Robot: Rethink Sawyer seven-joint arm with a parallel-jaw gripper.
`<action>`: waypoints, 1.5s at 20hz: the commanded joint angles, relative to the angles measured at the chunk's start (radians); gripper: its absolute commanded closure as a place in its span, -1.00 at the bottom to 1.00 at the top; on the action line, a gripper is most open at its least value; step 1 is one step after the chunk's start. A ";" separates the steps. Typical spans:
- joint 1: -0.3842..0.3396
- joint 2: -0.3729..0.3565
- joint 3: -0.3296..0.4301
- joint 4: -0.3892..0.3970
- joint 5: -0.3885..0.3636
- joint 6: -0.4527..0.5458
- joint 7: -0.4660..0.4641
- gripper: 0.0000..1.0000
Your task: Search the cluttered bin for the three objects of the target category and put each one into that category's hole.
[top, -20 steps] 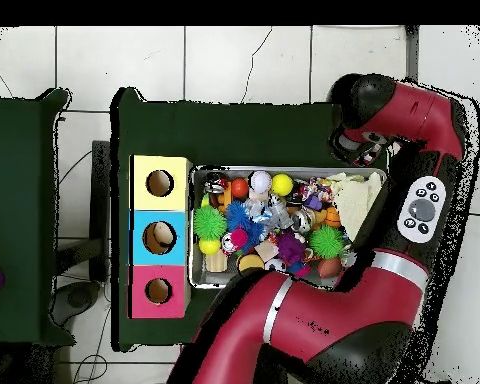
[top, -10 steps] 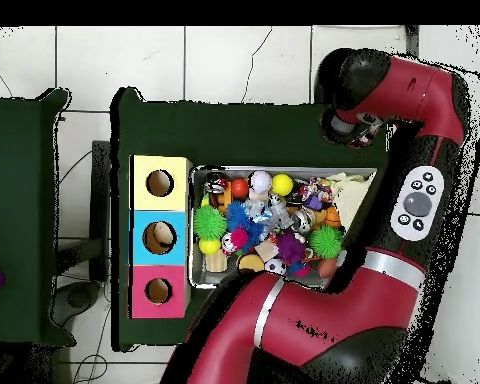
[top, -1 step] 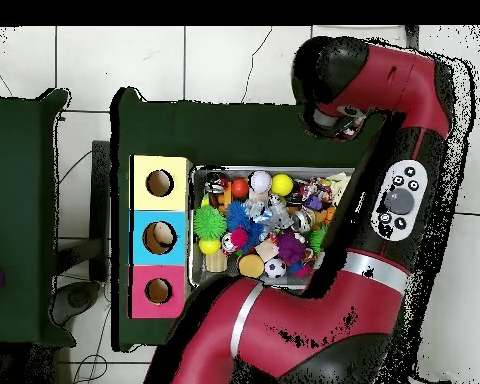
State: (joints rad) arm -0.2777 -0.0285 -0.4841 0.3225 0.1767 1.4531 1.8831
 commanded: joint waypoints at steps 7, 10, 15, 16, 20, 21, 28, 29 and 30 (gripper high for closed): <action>0.052 -0.065 0.098 0.331 -0.020 -0.174 0.132 1.00; 0.053 -0.071 0.109 0.374 -0.017 -0.234 0.135 1.00; 0.056 -0.054 0.111 0.394 -0.021 -0.301 0.132 1.00; 0.055 -0.051 0.110 0.393 -0.020 -0.305 0.131 1.00; 0.063 -0.059 0.111 0.427 -0.017 -0.341 0.130 1.00; 0.063 -0.055 0.112 0.425 -0.014 -0.347 0.133 1.00; 0.065 -0.011 0.095 0.356 0.000 -0.312 0.167 1.00; 0.067 -0.014 0.095 0.362 -0.002 -0.323 0.167 1.00; 0.069 -0.016 0.094 0.367 -0.003 -0.334 0.168 -1.00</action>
State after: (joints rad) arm -0.2128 -0.0755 -0.4778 0.5838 0.1684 1.1398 1.8831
